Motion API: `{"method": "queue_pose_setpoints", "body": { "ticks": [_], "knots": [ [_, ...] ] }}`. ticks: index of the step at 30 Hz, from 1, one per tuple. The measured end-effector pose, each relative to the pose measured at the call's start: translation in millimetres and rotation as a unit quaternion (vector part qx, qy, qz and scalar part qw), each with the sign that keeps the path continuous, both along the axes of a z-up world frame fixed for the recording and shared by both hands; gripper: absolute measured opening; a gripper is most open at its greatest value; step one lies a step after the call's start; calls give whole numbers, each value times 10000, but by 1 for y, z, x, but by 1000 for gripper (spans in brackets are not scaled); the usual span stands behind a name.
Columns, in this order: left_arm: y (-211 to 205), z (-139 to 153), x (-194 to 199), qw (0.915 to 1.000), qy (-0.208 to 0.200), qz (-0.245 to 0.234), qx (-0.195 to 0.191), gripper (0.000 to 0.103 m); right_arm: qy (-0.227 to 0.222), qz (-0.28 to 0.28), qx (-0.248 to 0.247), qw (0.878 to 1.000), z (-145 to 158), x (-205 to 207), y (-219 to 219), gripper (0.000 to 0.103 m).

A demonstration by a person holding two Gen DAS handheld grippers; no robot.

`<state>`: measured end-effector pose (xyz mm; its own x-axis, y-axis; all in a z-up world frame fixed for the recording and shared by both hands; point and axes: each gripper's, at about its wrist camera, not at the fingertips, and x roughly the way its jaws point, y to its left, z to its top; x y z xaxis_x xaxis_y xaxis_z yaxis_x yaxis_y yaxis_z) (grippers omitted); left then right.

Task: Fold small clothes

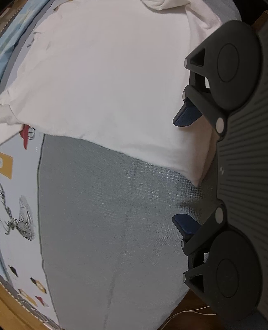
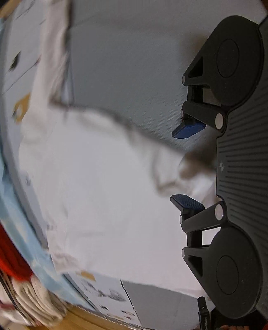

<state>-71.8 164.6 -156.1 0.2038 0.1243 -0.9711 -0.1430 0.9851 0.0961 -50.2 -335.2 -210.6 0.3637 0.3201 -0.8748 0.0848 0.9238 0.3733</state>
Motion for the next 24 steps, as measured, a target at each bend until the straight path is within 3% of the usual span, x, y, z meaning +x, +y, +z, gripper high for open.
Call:
{"method": "queue_pose_setpoints", "body": {
  "ticks": [4, 7, 9, 12, 15, 19, 21, 24],
  "knots": [
    [3, -3, 0, 9998, 56, 164, -38, 94, 39, -161, 404, 9990, -11, -7, -5, 59],
    [2, 0, 0, 9999, 38, 108, -11, 94, -81, 79, 386, 9992, -13, -2, 18, 53],
    [1, 2, 0, 10000, 25, 66, 44, 94, -24, 470, 61, 9989, -16, 1, 39, 11],
    [1, 7, -1, 10000, -16, 31, 43, 94, -143, 904, -667, 9936, 0, -11, 57, 9],
    [0, 11, -3, 10000, -49, 62, 22, 94, -185, 640, -855, 9941, 31, -40, 47, 8],
    [-4, 11, -6, 10000, -28, 22, 23, 94, 459, 43, -1179, 9920, 52, -86, 17, 9],
    [-8, 11, -10, 9999, -10, -40, 96, 94, 981, -234, -1317, 9862, 46, -105, 1, 9],
    [-7, 10, -14, 9999, -19, -50, 140, 94, 1384, -509, -1555, 9768, 37, -112, -11, 13]
  ]
}}
